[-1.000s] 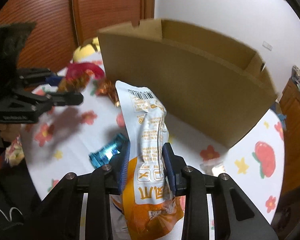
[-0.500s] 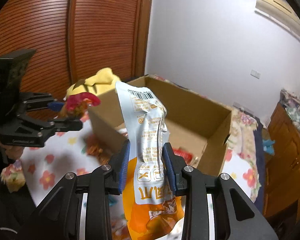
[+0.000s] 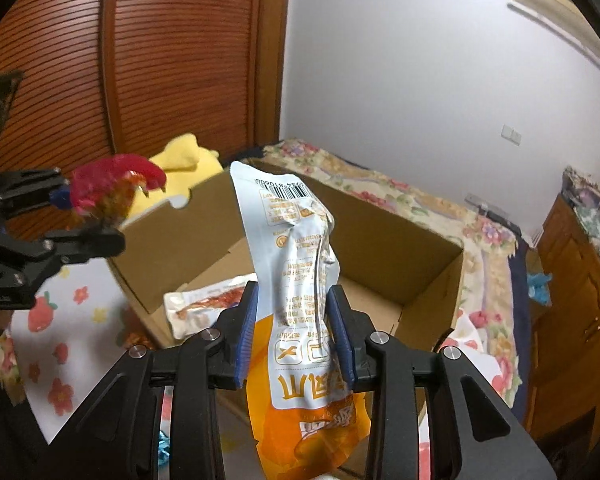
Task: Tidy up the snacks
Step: 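Carry both packs over the box and open the right gripper to drop the packet, then open the left gripper to drop the pink pack into the box, then grasp the blue packet with the left gripper while the right gripper approaches the silver-orange pouch, then grasp the silver-orange pouch with the right gripper while the left gripper holds the blue packet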
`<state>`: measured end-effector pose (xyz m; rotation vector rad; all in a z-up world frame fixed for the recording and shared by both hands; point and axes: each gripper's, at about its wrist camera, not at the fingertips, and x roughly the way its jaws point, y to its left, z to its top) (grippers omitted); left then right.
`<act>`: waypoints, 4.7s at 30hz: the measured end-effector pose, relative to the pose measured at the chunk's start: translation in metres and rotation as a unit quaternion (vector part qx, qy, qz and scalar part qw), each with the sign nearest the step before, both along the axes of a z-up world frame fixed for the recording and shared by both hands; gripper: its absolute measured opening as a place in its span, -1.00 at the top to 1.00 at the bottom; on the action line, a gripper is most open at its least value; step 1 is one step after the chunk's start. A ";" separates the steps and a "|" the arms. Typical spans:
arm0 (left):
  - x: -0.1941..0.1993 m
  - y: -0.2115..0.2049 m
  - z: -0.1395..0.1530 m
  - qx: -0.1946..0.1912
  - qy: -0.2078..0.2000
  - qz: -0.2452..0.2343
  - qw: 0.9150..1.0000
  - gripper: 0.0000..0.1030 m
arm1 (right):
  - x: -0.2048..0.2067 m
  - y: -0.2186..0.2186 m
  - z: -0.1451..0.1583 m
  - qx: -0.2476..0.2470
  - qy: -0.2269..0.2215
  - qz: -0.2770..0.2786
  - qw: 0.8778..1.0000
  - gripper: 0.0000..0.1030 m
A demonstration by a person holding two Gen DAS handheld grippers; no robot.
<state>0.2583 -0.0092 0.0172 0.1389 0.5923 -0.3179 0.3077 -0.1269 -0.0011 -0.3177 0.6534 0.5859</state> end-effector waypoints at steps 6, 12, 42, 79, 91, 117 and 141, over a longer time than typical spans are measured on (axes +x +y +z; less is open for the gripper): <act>0.019 -0.006 -0.008 0.006 0.010 0.004 1.000 0.14 | 0.012 -0.007 -0.016 0.002 0.021 -0.008 1.000 0.29; 0.040 -0.013 -0.018 0.005 0.026 0.010 1.000 0.11 | 0.007 -0.017 -0.012 0.010 0.019 -0.013 1.000 0.28; -0.072 0.015 -0.066 -0.025 0.049 0.016 0.998 -0.11 | -0.143 -0.060 -0.040 0.065 0.033 -0.088 0.993 -0.15; -0.116 -0.069 -0.142 0.007 0.138 -0.066 0.988 0.48 | -0.179 -0.053 -0.120 0.051 0.095 -0.090 0.990 -0.17; -0.119 -0.032 -0.132 -0.020 0.110 -0.036 0.993 0.47 | -0.170 -0.033 -0.131 0.023 0.111 -0.067 0.991 -0.21; -0.115 -0.014 -0.143 -0.038 0.112 -0.018 0.993 0.47 | -0.177 -0.006 -0.142 -0.048 0.106 -0.010 0.993 -0.23; -0.114 -0.014 -0.145 -0.039 0.111 -0.016 0.993 0.47 | -0.184 -0.008 -0.124 -0.036 0.102 -0.015 0.994 0.45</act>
